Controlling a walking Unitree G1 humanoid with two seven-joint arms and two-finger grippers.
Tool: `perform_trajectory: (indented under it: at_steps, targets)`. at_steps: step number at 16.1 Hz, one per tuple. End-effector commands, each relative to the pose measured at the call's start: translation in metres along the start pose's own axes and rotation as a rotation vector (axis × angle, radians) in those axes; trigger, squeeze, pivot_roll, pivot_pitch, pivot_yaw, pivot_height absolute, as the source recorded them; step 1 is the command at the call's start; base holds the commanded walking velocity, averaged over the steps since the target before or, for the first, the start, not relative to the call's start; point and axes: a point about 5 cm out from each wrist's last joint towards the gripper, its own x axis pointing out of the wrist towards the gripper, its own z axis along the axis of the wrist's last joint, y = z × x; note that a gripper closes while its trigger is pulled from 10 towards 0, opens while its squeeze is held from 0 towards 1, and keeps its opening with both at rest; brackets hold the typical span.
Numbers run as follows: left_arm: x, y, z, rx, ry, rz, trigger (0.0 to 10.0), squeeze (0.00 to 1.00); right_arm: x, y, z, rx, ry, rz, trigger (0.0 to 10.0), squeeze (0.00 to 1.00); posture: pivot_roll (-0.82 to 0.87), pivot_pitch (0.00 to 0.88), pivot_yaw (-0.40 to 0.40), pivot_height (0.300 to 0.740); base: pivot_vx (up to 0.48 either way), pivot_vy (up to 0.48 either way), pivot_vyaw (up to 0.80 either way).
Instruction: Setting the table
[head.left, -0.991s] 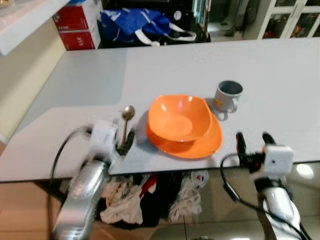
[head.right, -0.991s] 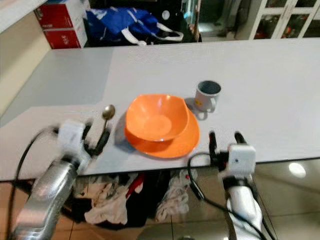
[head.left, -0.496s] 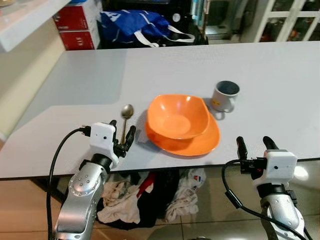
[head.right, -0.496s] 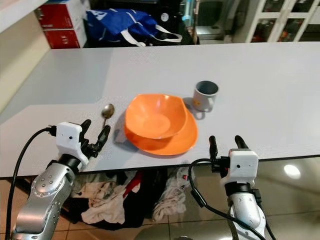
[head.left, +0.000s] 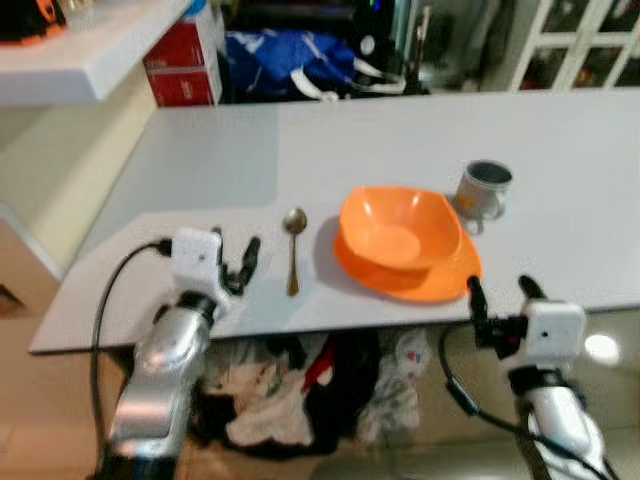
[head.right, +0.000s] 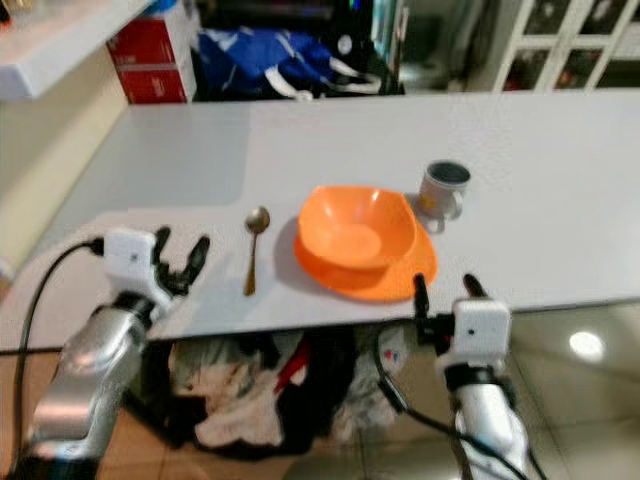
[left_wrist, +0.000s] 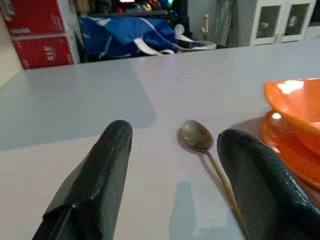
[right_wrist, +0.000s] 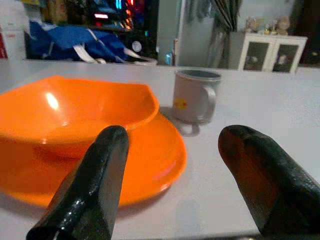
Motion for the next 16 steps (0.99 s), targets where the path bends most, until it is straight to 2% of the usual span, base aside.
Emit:
perform_trajectory:
  at_steps: [1, 16]
  targets:
    - [-0.0005, 0.0047, -0.0026, 0.012, 0.020, 0.016, 10.0, 0.00, 0.0029, 0.0038, 0.0032, 0.010, -0.016, 0.009, 10.0, 0.00, -0.10, 0.012, 0.058, 0.740, 0.000, 0.450, 0.00]
    - [0.0021, 0.0059, -0.0036, 0.017, 0.022, 0.067, 10.0, 0.00, 0.0065, 0.0081, -0.0007, 0.007, -0.018, 0.047, 10.0, 0.00, -0.08, 0.009, 0.048, 0.740, 0.000, 0.460, 0.00]
